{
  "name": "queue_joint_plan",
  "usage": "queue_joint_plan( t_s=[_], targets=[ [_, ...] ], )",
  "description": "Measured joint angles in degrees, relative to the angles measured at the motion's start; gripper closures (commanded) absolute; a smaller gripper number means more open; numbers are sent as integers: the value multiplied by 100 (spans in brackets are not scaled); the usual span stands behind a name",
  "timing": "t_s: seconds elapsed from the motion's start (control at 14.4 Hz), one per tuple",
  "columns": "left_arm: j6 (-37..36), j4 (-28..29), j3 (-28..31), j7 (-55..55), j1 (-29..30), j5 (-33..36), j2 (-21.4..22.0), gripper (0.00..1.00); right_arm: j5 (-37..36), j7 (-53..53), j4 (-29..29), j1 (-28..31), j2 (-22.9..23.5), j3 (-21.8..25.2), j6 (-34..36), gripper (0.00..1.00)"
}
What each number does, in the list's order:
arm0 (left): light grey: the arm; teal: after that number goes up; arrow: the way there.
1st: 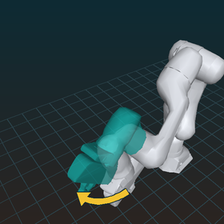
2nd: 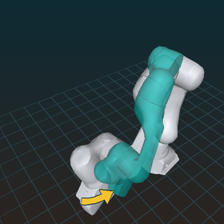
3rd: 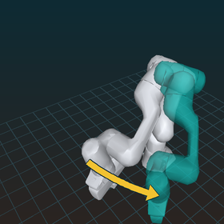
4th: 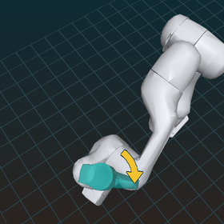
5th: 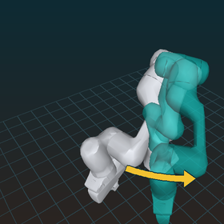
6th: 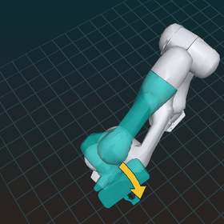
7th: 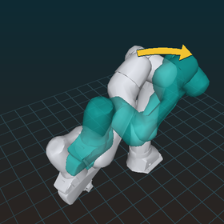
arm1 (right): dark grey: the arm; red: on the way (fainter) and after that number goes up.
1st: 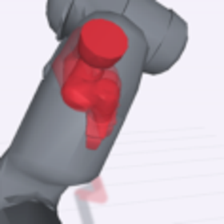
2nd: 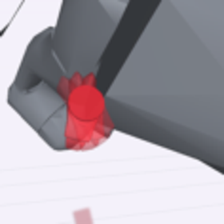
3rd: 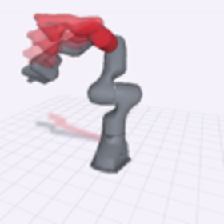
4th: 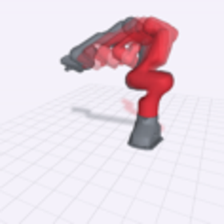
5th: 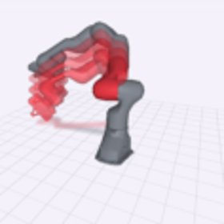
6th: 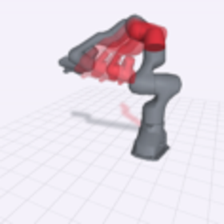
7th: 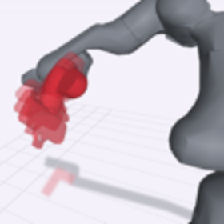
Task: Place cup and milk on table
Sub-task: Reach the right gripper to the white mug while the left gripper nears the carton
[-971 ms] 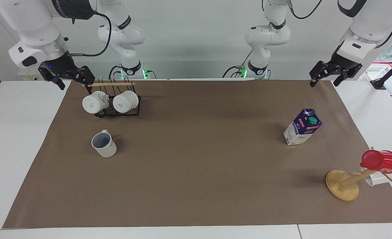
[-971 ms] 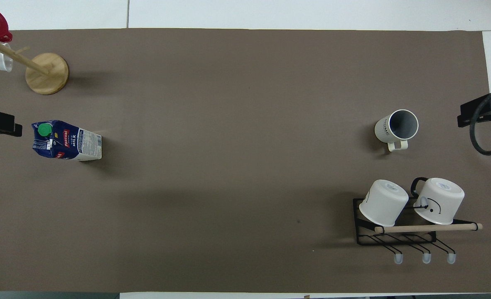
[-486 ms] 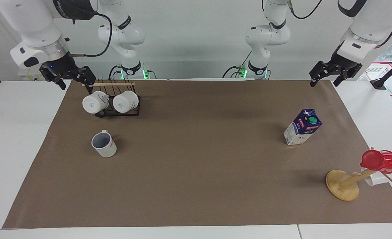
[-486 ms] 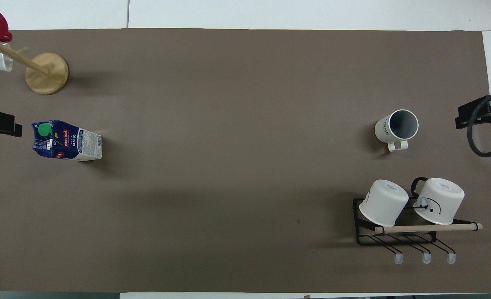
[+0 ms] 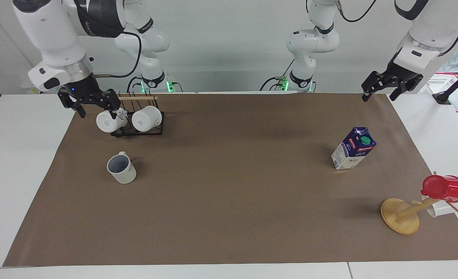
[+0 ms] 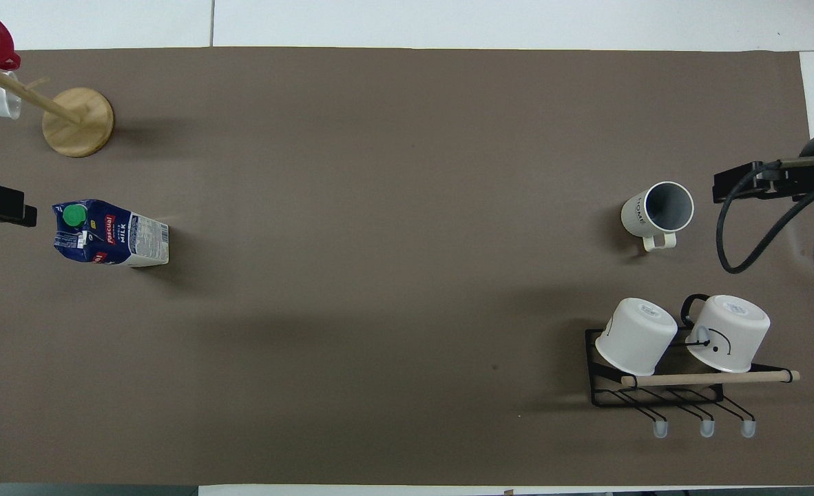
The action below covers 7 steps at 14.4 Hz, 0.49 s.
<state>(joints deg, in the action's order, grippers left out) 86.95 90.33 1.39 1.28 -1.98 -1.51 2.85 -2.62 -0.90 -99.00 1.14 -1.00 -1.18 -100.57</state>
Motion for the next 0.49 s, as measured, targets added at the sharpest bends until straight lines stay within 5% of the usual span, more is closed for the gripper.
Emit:
queue_joint_plan(
  t_s=[0.49],
  targets=[
    [0,0,0,0,0,0,0,0,410,-1940,-753,423,1128,20,-2315,0]
  ],
)
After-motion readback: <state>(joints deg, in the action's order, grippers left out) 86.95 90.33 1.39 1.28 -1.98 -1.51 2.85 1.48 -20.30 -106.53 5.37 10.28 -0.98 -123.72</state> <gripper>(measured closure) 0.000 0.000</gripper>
